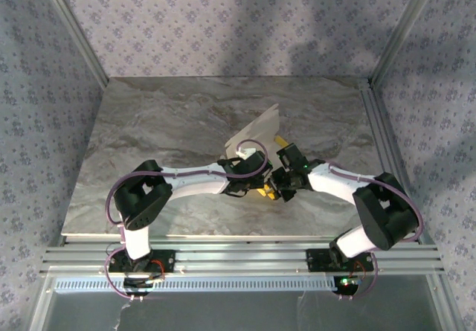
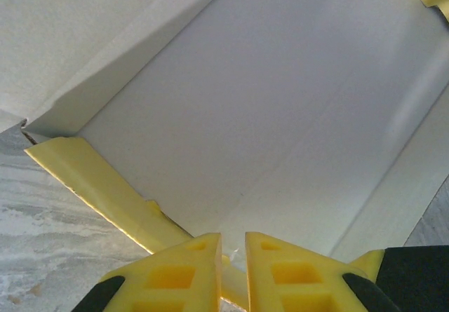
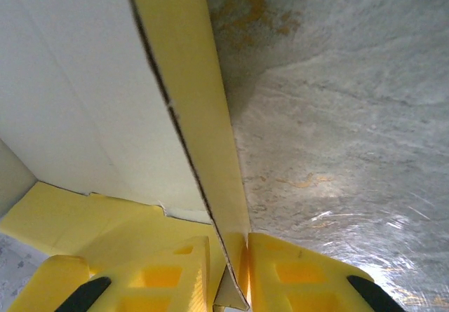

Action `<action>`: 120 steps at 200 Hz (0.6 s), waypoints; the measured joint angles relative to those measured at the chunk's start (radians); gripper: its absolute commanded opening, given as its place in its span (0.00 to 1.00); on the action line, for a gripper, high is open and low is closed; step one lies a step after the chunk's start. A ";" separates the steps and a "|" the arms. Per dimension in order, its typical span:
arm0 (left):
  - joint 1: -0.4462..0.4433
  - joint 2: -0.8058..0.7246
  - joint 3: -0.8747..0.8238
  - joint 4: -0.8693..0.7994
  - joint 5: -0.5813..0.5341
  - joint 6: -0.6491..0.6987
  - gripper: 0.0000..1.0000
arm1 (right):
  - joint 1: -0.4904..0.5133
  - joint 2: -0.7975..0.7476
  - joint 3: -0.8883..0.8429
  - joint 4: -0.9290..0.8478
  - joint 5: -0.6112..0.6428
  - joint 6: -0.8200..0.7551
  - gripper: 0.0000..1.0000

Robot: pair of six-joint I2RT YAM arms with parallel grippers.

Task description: Fold the paper box

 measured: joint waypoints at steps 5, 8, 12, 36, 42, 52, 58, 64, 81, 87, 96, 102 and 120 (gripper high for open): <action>0.000 0.000 0.000 0.000 0.000 0.000 0.15 | 0.000 0.000 0.001 0.000 0.000 0.003 0.22; 0.000 0.000 0.000 0.001 -0.001 0.000 0.15 | 0.002 0.000 0.002 0.000 0.000 0.004 0.22; 0.000 0.000 0.000 0.001 0.000 0.000 0.15 | 0.002 0.001 0.002 0.000 0.000 0.005 0.22; 0.000 0.001 -0.001 0.004 -0.003 0.000 0.15 | 0.004 0.002 0.006 -0.001 -0.002 0.019 0.23; 0.000 0.001 -0.001 0.005 -0.003 0.000 0.15 | 0.004 0.003 0.008 -0.002 -0.003 0.022 0.23; 0.000 0.001 -0.001 0.005 -0.003 0.000 0.15 | 0.004 0.003 0.009 -0.003 -0.004 0.025 0.23; 0.000 0.002 -0.001 0.006 -0.003 0.000 0.15 | 0.004 0.003 0.010 -0.003 -0.004 0.027 0.23; 0.000 0.002 -0.001 0.007 -0.003 0.000 0.15 | 0.004 0.004 0.010 -0.004 -0.004 0.030 0.23; 0.000 0.002 -0.001 0.008 -0.004 0.000 0.15 | 0.004 0.005 0.010 -0.003 -0.006 0.038 0.23; 0.000 0.002 -0.001 0.009 -0.004 0.000 0.15 | 0.004 0.005 0.010 -0.004 -0.008 0.041 0.23; 0.000 0.002 -0.001 0.011 -0.003 0.000 0.15 | 0.004 0.006 0.010 -0.004 -0.008 0.047 0.23; 0.000 0.002 -0.001 0.011 -0.004 0.000 0.15 | 0.005 0.006 0.010 -0.004 -0.008 0.049 0.23; 0.000 0.002 -0.002 0.013 -0.004 0.000 0.14 | 0.006 0.010 0.013 -0.005 -0.009 0.056 0.22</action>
